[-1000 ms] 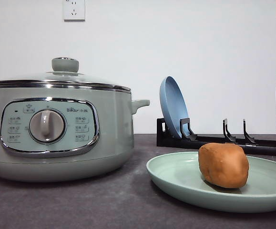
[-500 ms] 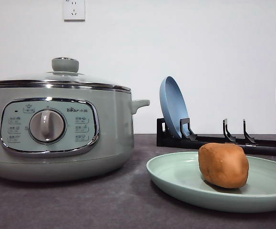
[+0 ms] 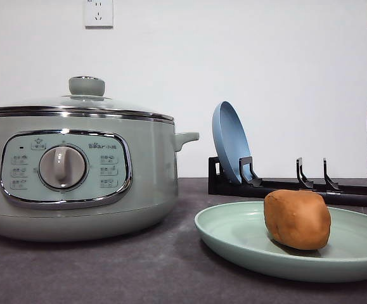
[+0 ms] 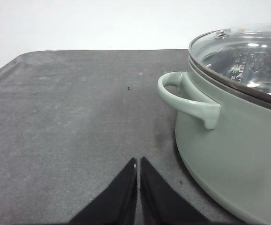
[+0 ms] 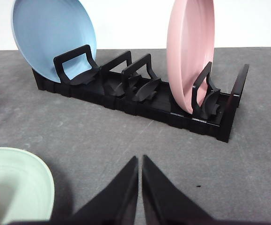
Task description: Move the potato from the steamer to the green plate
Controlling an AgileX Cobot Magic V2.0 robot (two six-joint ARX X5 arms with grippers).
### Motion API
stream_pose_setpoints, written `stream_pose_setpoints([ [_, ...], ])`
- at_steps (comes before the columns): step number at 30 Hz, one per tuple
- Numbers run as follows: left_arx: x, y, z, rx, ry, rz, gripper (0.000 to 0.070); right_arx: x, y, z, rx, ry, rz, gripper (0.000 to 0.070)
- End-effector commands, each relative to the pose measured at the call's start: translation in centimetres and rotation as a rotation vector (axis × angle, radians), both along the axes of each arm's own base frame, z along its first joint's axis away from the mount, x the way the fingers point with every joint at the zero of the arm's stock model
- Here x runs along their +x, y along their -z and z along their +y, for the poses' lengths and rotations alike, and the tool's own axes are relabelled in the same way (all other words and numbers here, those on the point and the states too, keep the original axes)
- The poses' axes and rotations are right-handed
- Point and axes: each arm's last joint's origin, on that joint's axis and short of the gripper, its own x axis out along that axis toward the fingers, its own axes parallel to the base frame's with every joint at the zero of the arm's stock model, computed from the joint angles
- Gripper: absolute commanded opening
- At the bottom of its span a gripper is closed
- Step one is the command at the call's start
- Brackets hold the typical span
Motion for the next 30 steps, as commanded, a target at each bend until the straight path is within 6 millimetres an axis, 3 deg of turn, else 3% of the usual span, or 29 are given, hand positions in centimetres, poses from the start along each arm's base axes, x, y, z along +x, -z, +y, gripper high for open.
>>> stream_pose_setpoints([
  [1, 0.07, 0.75, 0.03, -0.007, -0.005, 0.026, 0.0002, 0.01, 0.14, -0.01, -0.006, 0.000, 0.002, 0.0000],
  [30, 0.07, 0.75, 0.03, -0.007, -0.005, 0.026, 0.0002, 0.01, 0.14, -0.01, -0.006, 0.000, 0.002, 0.0000],
])
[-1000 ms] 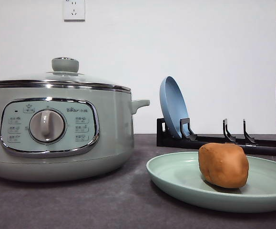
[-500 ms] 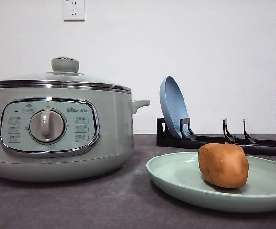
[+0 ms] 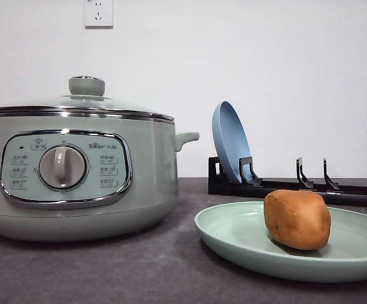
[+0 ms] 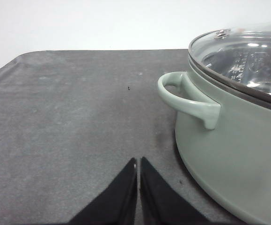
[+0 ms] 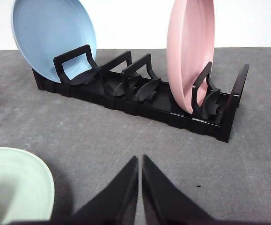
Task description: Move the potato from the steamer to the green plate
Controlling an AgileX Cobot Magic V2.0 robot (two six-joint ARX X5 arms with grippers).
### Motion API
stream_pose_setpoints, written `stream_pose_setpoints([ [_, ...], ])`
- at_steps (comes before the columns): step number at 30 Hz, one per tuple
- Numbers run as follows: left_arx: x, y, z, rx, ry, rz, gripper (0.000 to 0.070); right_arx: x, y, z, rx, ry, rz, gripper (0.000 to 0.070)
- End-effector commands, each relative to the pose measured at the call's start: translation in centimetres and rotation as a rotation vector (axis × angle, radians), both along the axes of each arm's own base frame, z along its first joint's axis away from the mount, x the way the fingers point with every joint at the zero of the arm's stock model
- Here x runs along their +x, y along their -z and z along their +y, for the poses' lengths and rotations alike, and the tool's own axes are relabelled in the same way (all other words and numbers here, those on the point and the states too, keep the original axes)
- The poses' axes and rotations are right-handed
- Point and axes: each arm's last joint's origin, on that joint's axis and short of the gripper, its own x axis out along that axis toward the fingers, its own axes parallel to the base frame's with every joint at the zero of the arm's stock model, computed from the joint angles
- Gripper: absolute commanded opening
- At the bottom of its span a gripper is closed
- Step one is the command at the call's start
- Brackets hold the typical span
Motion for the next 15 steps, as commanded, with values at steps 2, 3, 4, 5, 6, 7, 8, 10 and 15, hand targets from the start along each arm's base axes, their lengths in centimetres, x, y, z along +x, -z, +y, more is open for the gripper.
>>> stream_pose_setpoints([
  [2, 0.08, 0.76, 0.03, -0.007, -0.005, 0.027, 0.0002, 0.01, 0.14, -0.01, -0.006, 0.000, 0.002, 0.0000],
  [3, 0.08, 0.76, 0.03, -0.007, -0.005, 0.027, 0.0002, 0.01, 0.14, -0.01, -0.006, 0.000, 0.002, 0.0000],
  [4, 0.08, 0.76, 0.03, -0.007, -0.005, 0.027, 0.0002, 0.01, 0.14, -0.01, -0.006, 0.000, 0.002, 0.0000],
  [5, 0.08, 0.76, 0.03, -0.007, -0.005, 0.027, 0.0002, 0.01, 0.14, -0.01, -0.006, 0.000, 0.002, 0.0000],
  [6, 0.08, 0.76, 0.03, -0.007, -0.005, 0.027, 0.0002, 0.00, 0.14, -0.01, -0.006, 0.000, 0.002, 0.0000],
  [7, 0.07, 0.76, 0.03, -0.007, -0.005, 0.026, 0.0002, 0.01, 0.14, -0.01, -0.006, 0.000, 0.002, 0.0000],
  [8, 0.07, 0.76, 0.03, -0.007, -0.005, 0.027, 0.0002, 0.01, 0.14, -0.01, -0.006, 0.000, 0.002, 0.0000],
  [10, 0.07, 0.76, 0.03, -0.007, -0.005, 0.027, 0.0002, 0.00, 0.14, -0.01, -0.006, 0.000, 0.002, 0.0000],
  [15, 0.08, 0.76, 0.03, -0.007, -0.005, 0.027, 0.0002, 0.01, 0.14, -0.01, -0.006, 0.000, 0.002, 0.0000],
])
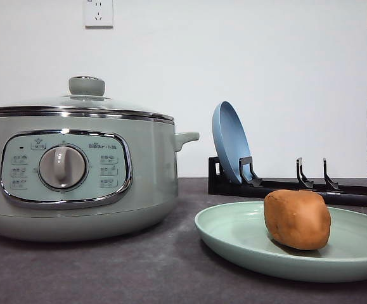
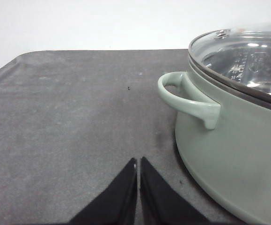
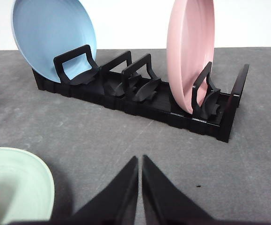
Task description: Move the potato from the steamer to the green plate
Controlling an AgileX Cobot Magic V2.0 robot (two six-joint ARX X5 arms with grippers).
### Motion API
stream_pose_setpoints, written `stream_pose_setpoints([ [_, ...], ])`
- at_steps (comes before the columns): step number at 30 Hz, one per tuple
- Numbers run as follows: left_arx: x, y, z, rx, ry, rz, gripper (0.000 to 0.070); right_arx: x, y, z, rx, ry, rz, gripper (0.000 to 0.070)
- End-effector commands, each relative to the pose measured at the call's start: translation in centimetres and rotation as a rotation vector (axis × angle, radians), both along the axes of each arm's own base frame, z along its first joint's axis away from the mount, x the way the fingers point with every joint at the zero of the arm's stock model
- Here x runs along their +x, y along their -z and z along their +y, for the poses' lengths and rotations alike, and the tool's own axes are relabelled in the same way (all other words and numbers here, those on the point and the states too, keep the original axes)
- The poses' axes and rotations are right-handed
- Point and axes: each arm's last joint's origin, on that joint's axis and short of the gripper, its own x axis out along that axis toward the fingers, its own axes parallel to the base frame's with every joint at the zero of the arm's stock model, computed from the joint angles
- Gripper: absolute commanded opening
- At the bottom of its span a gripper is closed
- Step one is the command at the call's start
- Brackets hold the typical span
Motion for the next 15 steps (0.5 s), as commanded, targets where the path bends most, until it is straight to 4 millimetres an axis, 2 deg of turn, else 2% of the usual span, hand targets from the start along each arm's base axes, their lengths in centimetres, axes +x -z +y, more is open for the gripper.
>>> stream_pose_setpoints([
  [1, 0.08, 0.76, 0.03, -0.007, -0.005, 0.026, 0.0002, 0.01, 0.14, -0.01, -0.006, 0.000, 0.002, 0.0000],
  [15, 0.08, 0.76, 0.03, -0.007, -0.005, 0.027, 0.0002, 0.01, 0.14, -0.01, -0.006, 0.000, 0.002, 0.0000],
])
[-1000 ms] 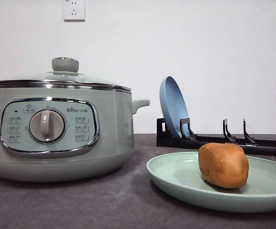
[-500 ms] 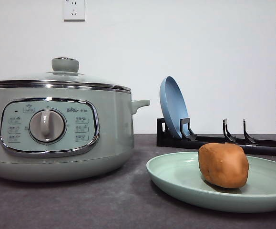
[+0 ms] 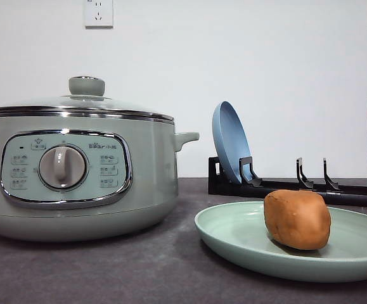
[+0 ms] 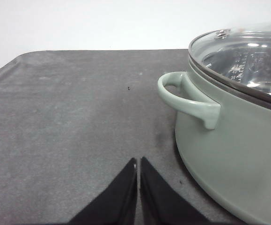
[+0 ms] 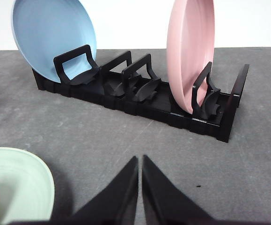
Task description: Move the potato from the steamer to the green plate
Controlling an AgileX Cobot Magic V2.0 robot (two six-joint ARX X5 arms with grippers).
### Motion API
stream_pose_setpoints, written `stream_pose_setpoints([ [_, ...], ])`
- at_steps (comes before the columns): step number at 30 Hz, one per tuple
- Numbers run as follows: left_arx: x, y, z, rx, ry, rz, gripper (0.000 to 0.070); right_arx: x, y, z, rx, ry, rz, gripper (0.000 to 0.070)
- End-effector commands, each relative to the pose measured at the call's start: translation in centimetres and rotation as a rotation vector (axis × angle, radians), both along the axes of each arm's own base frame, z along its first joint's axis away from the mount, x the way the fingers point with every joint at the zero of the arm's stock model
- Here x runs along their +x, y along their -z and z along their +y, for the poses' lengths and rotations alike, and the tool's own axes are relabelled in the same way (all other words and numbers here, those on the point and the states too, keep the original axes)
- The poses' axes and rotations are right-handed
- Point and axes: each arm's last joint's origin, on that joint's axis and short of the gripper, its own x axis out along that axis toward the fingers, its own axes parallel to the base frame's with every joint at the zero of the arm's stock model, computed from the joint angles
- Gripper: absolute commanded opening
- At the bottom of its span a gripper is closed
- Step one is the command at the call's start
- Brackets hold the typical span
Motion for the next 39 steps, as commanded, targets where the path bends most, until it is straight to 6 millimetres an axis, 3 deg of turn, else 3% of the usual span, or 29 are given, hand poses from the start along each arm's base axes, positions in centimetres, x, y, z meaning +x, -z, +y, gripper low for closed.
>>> stream_pose_setpoints([
  [1, 0.07, 0.75, 0.03, -0.007, -0.005, 0.027, 0.0002, 0.01, 0.14, -0.01, -0.006, 0.000, 0.002, 0.0000],
  [39, 0.07, 0.75, 0.03, -0.007, -0.005, 0.026, 0.0002, 0.01, 0.14, -0.01, -0.006, 0.000, 0.002, 0.0000],
])
